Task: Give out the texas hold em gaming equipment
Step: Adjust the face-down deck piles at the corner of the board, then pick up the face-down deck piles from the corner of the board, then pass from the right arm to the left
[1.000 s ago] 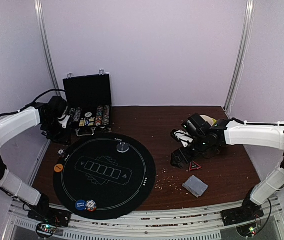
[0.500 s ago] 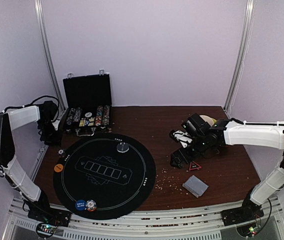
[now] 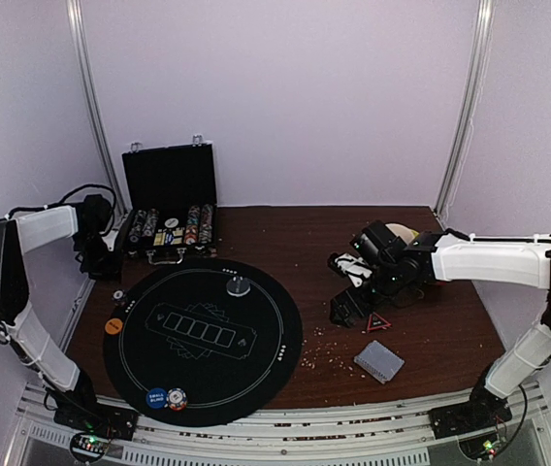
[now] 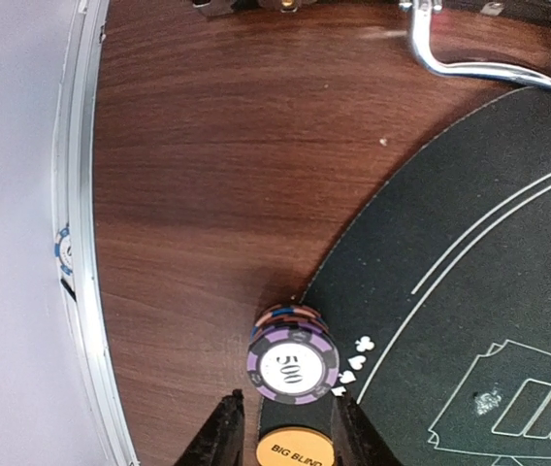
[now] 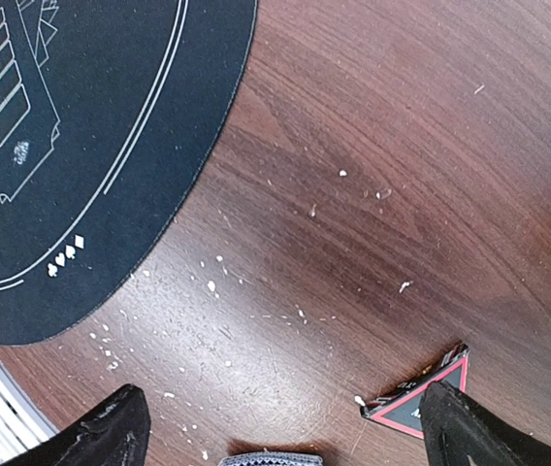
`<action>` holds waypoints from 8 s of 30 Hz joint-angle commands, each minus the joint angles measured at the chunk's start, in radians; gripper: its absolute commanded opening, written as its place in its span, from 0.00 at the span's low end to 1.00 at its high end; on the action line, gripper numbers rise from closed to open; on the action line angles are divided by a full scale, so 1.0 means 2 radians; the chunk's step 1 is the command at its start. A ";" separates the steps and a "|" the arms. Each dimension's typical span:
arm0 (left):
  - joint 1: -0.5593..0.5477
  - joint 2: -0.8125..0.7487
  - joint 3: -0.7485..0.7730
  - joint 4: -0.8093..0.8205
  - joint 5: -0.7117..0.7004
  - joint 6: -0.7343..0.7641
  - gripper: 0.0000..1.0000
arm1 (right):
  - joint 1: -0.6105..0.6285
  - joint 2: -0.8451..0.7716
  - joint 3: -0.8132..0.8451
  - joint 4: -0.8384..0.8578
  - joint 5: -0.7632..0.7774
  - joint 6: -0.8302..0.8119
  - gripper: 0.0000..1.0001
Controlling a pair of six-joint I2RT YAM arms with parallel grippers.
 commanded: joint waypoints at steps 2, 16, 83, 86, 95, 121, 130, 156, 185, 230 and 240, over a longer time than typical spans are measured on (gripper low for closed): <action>-0.004 -0.046 0.017 0.014 0.021 -0.002 0.34 | -0.002 -0.003 0.015 -0.012 0.009 0.000 1.00; -0.108 -0.172 0.033 0.136 -0.016 0.027 0.51 | -0.023 -0.027 0.056 -0.145 0.117 0.027 1.00; -0.110 -0.289 -0.214 0.470 0.047 0.037 0.88 | 0.072 0.088 -0.026 -0.235 0.036 0.096 1.00; -0.110 -0.289 -0.215 0.470 0.046 0.038 0.88 | 0.075 0.087 -0.025 -0.212 0.036 0.096 0.98; -0.110 -0.288 -0.214 0.469 0.041 0.042 0.88 | 0.085 0.106 -0.033 -0.201 0.034 0.103 0.83; -0.110 -0.286 -0.215 0.469 0.041 0.042 0.88 | 0.087 0.070 -0.089 -0.166 0.045 0.148 0.70; -0.110 -0.286 -0.215 0.468 0.047 0.037 0.88 | 0.117 0.056 -0.047 -0.159 0.063 0.131 0.59; -0.252 -0.133 -0.261 0.653 0.365 -0.326 0.80 | 0.174 0.209 0.360 -0.266 0.085 -0.010 0.56; -0.302 -0.040 -0.246 0.723 0.399 -0.363 0.65 | 0.173 0.306 0.512 -0.275 0.141 0.048 0.56; -0.315 -0.017 -0.200 0.710 0.477 -0.322 0.00 | 0.189 0.267 0.458 -0.211 0.199 -0.035 0.89; -0.314 -0.044 -0.192 0.755 0.477 -0.389 0.00 | 0.188 0.037 0.131 0.162 0.202 -0.191 1.00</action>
